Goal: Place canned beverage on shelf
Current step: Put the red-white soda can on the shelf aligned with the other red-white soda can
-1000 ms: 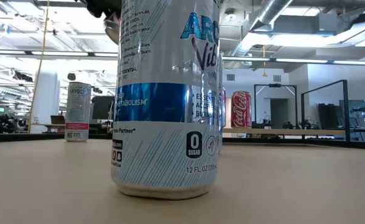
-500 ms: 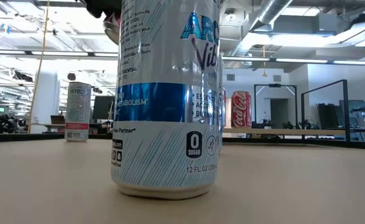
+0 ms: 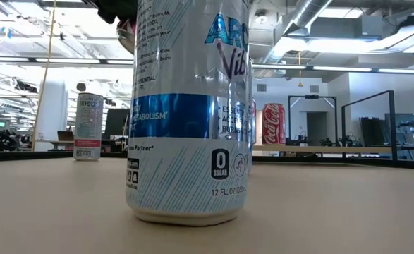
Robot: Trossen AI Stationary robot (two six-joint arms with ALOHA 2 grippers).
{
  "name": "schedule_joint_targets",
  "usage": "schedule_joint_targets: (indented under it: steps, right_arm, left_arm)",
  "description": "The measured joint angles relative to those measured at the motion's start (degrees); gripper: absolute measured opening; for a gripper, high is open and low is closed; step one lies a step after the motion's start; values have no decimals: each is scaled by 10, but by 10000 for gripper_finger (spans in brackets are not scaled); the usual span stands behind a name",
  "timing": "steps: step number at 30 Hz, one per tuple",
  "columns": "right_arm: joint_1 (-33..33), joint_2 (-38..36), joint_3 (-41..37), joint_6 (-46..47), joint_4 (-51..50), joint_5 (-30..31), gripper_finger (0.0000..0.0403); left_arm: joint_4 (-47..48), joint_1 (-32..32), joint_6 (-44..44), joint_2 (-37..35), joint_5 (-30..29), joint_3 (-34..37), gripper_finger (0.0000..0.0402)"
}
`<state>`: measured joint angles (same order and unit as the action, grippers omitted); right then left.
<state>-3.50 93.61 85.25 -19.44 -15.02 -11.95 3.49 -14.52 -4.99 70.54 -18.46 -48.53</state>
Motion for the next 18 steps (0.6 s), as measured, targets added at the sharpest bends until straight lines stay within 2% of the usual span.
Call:
schedule_joint_targets:
  steps: [9, 18]
  right_arm:
    - [6, 46, 0, -3, 23, 0, 400]
    - [10, 51, 0, -3, 22, 3, 385]
  left_arm:
    - [5, 0, 1, 0, 2, 0, 285]
    - [4, 0, 13, 0, -3, 0, 285]
